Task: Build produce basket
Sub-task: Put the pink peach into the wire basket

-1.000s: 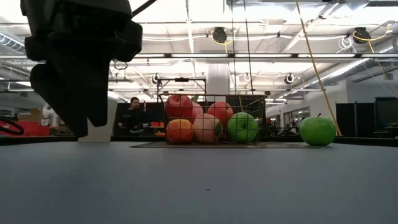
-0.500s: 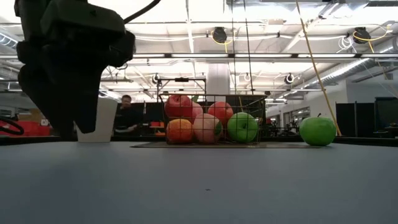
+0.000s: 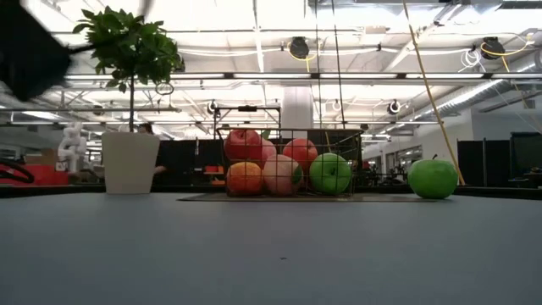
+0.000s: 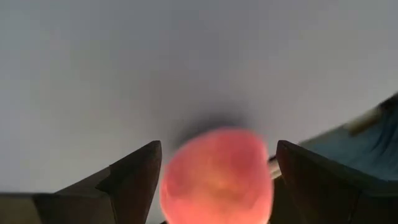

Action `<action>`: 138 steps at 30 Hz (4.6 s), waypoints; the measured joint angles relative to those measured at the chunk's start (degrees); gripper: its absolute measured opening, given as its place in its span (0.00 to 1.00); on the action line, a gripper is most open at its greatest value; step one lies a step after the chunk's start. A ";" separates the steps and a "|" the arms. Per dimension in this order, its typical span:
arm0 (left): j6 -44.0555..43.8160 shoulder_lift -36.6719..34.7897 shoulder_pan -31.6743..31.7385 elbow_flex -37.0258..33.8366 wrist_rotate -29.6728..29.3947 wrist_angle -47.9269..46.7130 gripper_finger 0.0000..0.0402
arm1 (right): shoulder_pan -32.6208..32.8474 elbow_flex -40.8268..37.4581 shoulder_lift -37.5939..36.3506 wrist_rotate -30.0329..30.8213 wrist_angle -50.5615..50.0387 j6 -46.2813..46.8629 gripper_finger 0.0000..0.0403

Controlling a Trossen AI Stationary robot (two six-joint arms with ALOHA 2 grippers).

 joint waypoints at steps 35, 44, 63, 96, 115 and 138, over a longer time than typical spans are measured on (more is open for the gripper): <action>-5.27 -0.22 -16.10 0.09 -2.35 1.09 0.64 | 0.00 0.00 0.00 -0.02 -0.02 -0.24 0.79; 4.61 -0.20 -16.04 0.09 -4.33 -1.02 0.63 | 0.00 0.00 0.00 -0.01 -0.02 -0.24 0.79; 13.33 -0.24 -2.13 -0.04 -15.38 -19.60 0.63 | 0.00 0.00 0.00 0.00 0.37 -0.33 0.79; 9.52 -0.35 -5.61 0.32 6.79 -36.19 0.79 | -0.01 0.00 -0.01 0.07 -0.04 -0.44 0.79; 4.90 -0.72 -16.77 1.11 4.38 -22.91 0.86 | -0.01 0.00 0.00 0.06 -0.70 0.28 0.79; 5.02 -0.52 -17.01 -5.37 -2.28 -27.45 0.86 | -0.02 0.00 -0.02 0.04 -0.15 -0.24 0.79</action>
